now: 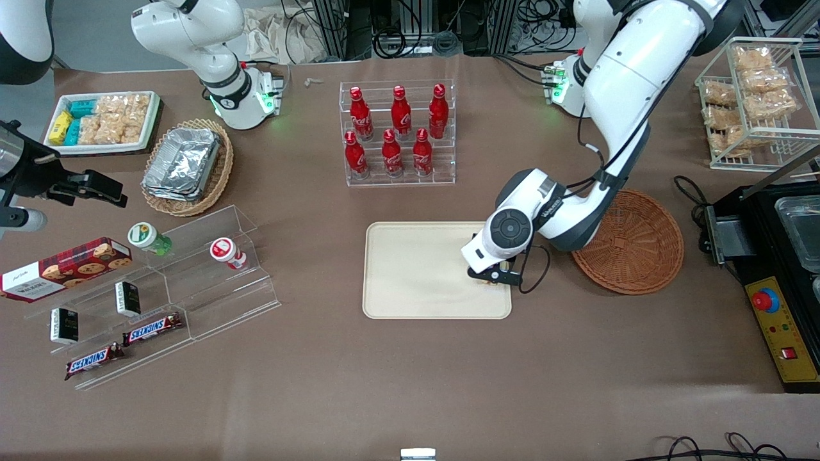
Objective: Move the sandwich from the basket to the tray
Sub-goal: 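Carry the sandwich over the cream tray and lower it onto the tray, then open the left gripper, release the sandwich, and raise the arm away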
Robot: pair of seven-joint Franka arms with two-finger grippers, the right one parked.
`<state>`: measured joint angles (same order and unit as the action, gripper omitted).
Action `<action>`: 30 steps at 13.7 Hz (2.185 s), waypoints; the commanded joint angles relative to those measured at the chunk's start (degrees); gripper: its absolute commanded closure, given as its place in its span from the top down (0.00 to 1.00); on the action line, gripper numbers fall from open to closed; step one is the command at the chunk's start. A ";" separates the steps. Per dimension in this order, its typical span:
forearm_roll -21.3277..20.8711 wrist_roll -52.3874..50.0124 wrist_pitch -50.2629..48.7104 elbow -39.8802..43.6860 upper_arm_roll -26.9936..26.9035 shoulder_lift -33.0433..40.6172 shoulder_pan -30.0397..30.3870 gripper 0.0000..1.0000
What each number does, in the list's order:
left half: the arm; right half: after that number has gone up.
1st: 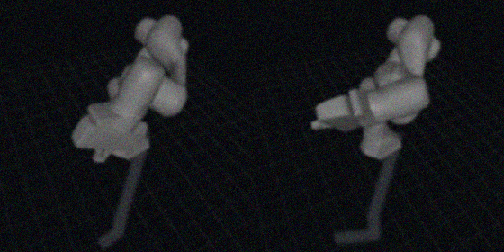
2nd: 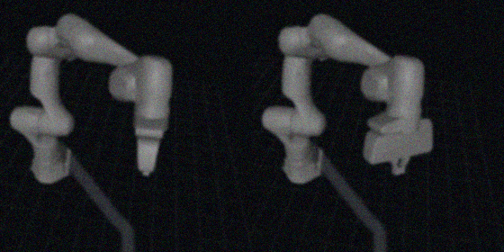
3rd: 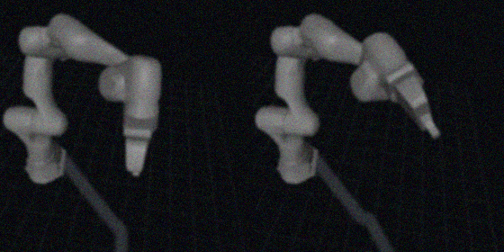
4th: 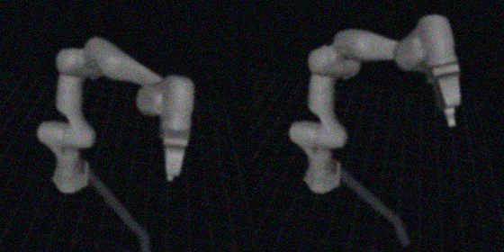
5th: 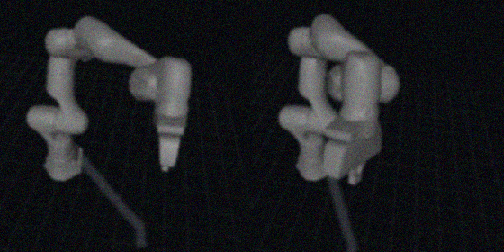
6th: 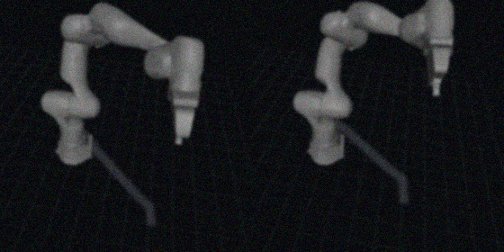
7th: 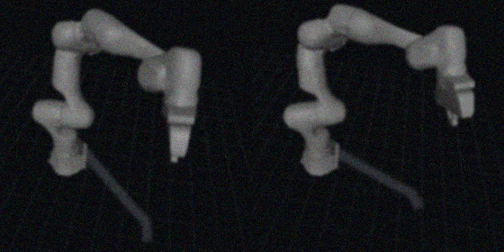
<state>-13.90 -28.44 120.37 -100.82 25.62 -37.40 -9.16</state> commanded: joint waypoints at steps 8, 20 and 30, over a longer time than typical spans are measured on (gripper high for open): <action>-1.22 -1.88 1.54 6.94 -0.13 -3.30 -0.33 1.00; 3.17 2.22 -6.90 6.95 0.48 17.25 3.44 1.00; 14.85 24.37 -22.80 6.95 -11.97 33.25 12.33 1.00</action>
<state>-1.83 -8.33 99.64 -92.35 18.32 -7.68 4.22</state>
